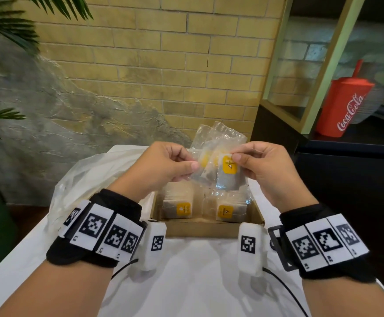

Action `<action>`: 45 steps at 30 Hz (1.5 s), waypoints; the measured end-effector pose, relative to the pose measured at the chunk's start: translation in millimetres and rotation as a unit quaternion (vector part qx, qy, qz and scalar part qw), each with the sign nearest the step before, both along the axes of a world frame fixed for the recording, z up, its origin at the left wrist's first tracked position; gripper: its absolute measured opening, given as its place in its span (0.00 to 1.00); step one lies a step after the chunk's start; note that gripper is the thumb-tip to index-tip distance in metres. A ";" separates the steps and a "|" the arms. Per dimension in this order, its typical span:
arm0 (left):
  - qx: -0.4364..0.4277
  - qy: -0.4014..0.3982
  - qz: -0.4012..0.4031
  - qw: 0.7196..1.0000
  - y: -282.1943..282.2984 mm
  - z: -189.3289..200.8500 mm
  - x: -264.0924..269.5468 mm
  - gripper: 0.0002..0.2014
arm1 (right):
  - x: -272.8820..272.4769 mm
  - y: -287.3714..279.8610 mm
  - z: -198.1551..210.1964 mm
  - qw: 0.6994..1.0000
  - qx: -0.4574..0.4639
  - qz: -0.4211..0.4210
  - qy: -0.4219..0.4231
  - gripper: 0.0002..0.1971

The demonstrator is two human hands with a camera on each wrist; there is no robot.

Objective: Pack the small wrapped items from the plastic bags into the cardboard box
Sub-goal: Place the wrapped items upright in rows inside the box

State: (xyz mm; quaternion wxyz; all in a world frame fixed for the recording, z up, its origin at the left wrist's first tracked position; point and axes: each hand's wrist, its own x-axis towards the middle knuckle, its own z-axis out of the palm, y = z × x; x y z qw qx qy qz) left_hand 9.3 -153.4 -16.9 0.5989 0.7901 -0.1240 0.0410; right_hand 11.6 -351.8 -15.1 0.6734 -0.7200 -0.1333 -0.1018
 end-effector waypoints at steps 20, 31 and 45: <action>0.449 0.035 0.023 0.893 16.7 -11.3 4.7 0.13 | 1.7 -20.2 6.4 0.999 -0.038 -0.012 -0.025 0.08; 0.177 -0.058 0.065 0.980 4.1 5.1 -3.3 0.08 | 1.5 -10.1 2.1 0.998 -0.061 0.015 -0.033 0.07; -0.040 0.016 -0.054 0.998 -21.5 -1.6 -8.4 0.07 | -1.5 9.4 -4.0 0.992 -0.093 0.077 0.027 0.14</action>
